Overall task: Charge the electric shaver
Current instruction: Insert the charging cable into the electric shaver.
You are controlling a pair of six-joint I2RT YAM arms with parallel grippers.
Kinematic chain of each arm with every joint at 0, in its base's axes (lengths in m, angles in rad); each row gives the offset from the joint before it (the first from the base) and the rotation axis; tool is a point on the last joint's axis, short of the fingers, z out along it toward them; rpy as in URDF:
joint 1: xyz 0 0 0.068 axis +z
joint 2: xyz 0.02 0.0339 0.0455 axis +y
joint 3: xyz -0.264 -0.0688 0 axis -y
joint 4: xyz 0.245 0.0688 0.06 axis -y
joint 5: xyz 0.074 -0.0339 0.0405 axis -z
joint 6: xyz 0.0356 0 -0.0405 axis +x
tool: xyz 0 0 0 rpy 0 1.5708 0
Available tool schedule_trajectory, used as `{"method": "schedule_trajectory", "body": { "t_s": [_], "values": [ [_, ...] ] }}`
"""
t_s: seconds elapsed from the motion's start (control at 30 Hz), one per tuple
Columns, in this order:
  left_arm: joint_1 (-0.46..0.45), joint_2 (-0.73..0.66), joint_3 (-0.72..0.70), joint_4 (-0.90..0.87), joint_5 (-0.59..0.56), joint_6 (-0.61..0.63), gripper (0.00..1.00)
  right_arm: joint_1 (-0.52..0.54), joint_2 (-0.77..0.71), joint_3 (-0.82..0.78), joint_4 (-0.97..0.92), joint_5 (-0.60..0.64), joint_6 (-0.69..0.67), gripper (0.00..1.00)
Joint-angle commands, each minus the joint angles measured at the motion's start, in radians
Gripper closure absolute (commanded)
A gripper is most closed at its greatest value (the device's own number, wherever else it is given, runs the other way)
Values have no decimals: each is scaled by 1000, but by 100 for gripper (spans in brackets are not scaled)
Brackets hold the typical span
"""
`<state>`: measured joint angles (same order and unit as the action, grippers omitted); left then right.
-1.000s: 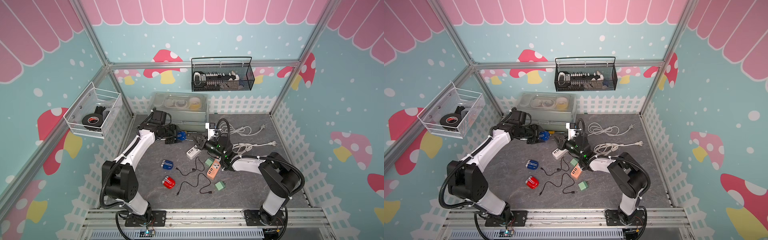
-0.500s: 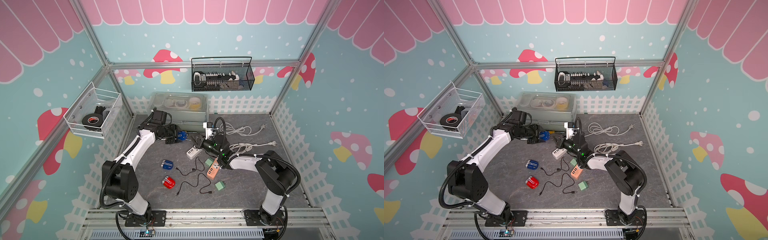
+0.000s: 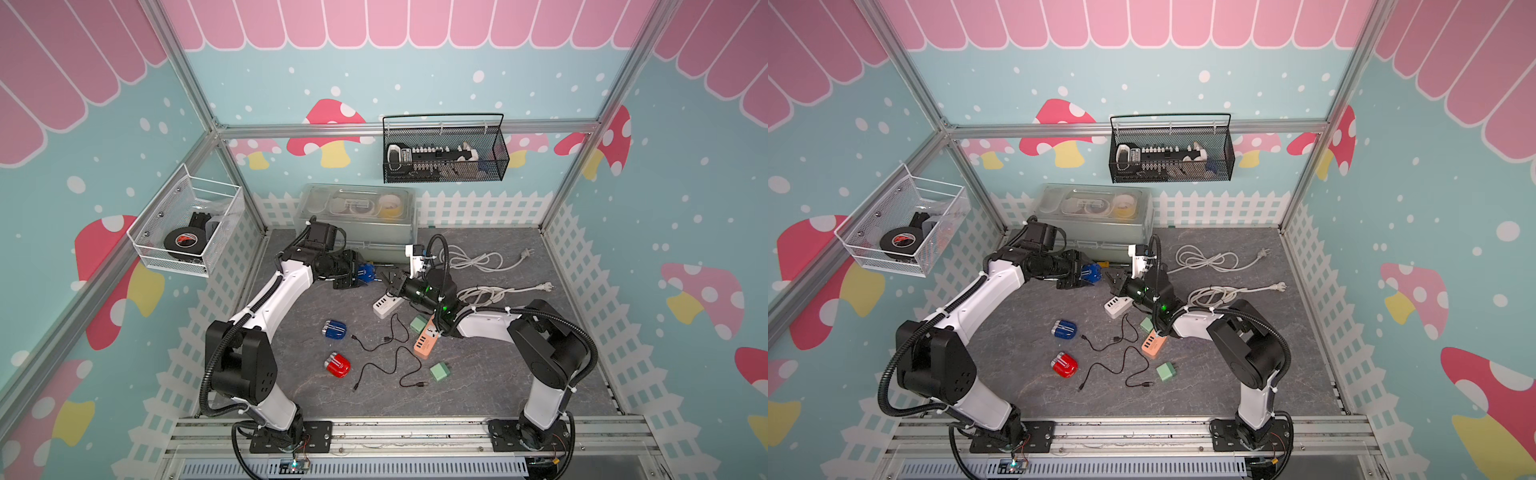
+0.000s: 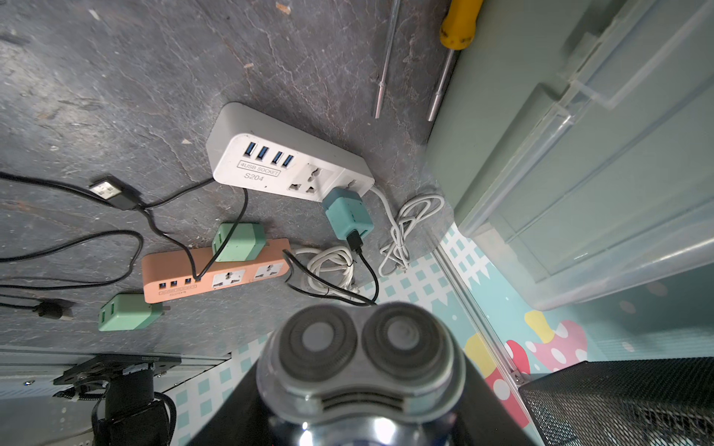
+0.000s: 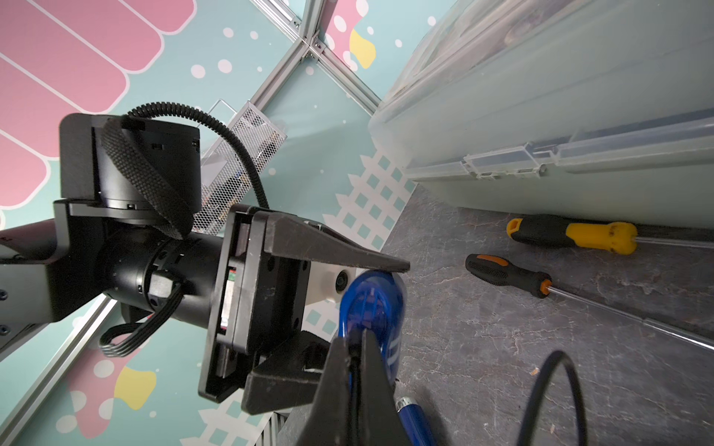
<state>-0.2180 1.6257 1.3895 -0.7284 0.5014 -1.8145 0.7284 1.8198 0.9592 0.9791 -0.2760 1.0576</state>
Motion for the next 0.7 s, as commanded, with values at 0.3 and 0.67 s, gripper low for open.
{"method": "schedule_trajectory", "body": {
  "t_s": [0.3, 0.67],
  "values": [
    [-4, -21, -16, 40, -1, -31, 100, 5, 24, -7, -8, 16, 28, 100],
    [-4, -14, -15, 51, -2, -39, 100, 9, 18, -32, 4, 18, 49, 100]
  ]
}}
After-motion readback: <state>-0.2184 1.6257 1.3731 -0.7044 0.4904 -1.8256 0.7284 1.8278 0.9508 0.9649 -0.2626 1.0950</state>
